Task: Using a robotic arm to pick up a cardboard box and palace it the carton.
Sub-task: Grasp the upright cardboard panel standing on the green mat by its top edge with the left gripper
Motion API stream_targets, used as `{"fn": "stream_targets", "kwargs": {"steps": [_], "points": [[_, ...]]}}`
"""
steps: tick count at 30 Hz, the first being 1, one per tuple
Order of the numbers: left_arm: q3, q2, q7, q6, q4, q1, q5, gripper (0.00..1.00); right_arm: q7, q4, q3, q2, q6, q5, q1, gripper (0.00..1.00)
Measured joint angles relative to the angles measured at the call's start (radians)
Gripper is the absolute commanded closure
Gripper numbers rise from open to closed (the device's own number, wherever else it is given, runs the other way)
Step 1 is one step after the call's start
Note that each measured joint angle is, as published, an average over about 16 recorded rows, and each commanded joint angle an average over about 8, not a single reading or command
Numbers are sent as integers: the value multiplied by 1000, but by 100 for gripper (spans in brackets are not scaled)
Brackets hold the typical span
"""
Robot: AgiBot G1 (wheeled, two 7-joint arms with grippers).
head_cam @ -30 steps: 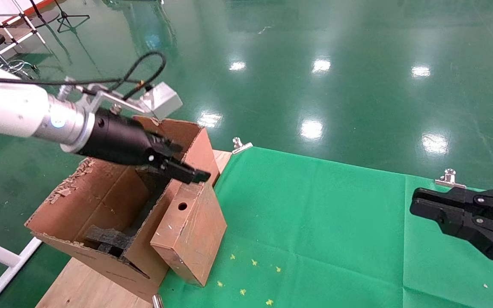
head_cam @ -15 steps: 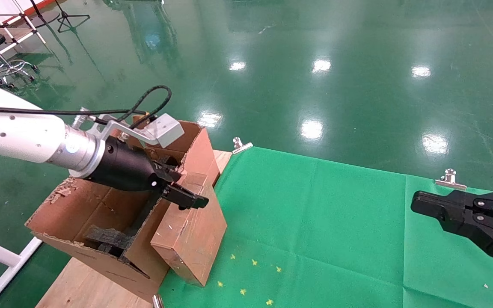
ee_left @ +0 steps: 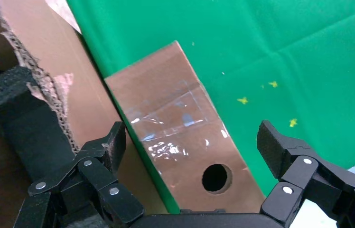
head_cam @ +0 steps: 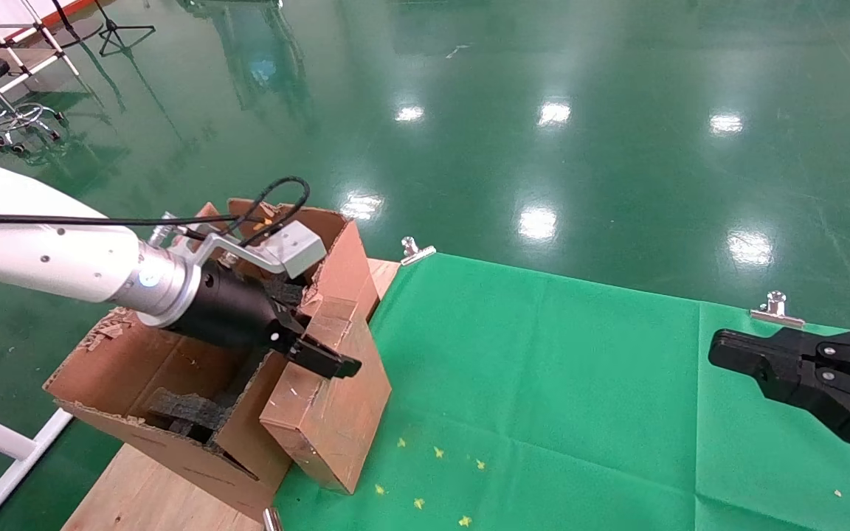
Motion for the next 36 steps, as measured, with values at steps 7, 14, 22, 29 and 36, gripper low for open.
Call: {"fn": "stream_targets", "kwargs": {"steps": [7, 14, 22, 29, 36], "points": [[9, 5, 2, 0, 1, 5, 6, 26, 0, 0, 0, 0, 0, 0, 0, 10], [11, 5, 3, 1, 1, 5, 8, 100, 0, 0, 0, 0, 0, 0, 0, 0], [9, 5, 3, 2, 1, 4, 6, 100, 0, 0, 0, 0, 0, 0, 0, 0], [8, 4, 3, 2, 1, 4, 5, 100, 0, 0, 0, 0, 0, 0, 0, 0], [7, 4, 3, 2, 0, 4, 4, 100, 0, 0, 0, 0, 0, 0, 0, 0]]}}
